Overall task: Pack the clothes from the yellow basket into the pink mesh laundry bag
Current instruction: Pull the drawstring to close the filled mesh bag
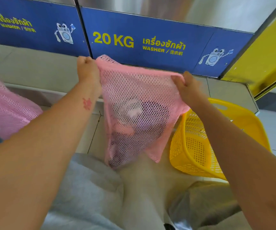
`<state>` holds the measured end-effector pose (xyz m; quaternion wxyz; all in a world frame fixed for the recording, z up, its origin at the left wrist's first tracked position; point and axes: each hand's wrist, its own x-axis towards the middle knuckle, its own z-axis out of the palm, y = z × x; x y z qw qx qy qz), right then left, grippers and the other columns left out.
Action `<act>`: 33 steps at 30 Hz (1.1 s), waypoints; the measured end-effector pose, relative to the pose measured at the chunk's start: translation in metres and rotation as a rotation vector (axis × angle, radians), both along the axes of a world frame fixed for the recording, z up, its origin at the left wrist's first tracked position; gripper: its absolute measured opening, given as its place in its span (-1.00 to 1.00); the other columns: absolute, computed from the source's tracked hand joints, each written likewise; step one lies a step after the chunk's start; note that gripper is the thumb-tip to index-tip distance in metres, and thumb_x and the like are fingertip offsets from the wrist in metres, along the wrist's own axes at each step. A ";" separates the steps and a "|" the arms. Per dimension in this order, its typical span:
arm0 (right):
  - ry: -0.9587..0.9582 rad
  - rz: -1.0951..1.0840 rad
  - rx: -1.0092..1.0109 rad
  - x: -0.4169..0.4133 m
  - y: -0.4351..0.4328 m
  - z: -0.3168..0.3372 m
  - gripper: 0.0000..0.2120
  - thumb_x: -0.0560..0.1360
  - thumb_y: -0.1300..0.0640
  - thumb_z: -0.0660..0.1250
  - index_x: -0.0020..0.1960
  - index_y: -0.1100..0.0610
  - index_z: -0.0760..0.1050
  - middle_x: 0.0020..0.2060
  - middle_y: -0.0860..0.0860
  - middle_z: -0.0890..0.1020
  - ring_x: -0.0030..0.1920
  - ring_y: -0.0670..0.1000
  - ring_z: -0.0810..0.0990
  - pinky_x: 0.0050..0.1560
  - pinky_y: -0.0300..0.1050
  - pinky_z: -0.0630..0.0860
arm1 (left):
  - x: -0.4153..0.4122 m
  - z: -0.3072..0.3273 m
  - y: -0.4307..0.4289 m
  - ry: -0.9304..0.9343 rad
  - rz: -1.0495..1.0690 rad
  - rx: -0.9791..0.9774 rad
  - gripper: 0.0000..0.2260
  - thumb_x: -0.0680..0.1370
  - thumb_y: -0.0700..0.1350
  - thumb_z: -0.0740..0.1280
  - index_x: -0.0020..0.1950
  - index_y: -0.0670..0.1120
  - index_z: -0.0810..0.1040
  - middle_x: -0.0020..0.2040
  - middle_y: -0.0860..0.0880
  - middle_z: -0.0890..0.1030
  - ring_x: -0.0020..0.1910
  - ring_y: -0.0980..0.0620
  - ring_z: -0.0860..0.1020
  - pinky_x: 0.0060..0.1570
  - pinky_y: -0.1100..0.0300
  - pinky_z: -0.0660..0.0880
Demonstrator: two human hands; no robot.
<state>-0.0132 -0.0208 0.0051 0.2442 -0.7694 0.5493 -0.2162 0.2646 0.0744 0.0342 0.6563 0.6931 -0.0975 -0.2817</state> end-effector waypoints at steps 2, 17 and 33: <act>0.155 0.088 0.079 -0.001 0.001 -0.005 -0.56 0.51 -0.30 0.20 0.01 0.09 0.30 -0.16 0.07 0.52 -0.07 0.14 0.50 -0.08 0.00 0.37 | -0.005 -0.012 0.007 -0.179 -0.041 0.118 -0.89 0.69 -0.14 0.00 0.07 -0.08 0.29 0.12 -0.16 0.48 0.02 -0.06 0.46 0.07 0.06 0.45; 0.984 0.424 0.245 0.010 -0.010 -0.019 -0.48 0.54 -0.27 0.18 0.26 0.10 0.51 0.25 0.12 0.54 0.25 0.16 0.46 0.22 0.04 0.37 | 0.027 -0.073 0.067 -0.862 -1.156 1.000 -0.45 0.59 0.25 0.24 0.31 -0.18 0.54 0.29 -0.23 0.56 0.23 -0.22 0.53 0.17 -0.01 0.45; -0.615 -0.262 0.837 0.014 0.034 -0.048 -0.62 0.59 -0.12 0.22 0.04 0.21 0.52 -0.12 0.18 0.58 -0.14 0.13 0.58 -0.02 0.05 0.52 | -0.008 -0.116 0.075 0.456 -0.106 0.073 -0.72 0.60 -0.15 0.37 0.26 -0.22 0.46 -0.13 -0.19 0.62 -0.37 -0.04 0.62 -0.40 0.19 0.57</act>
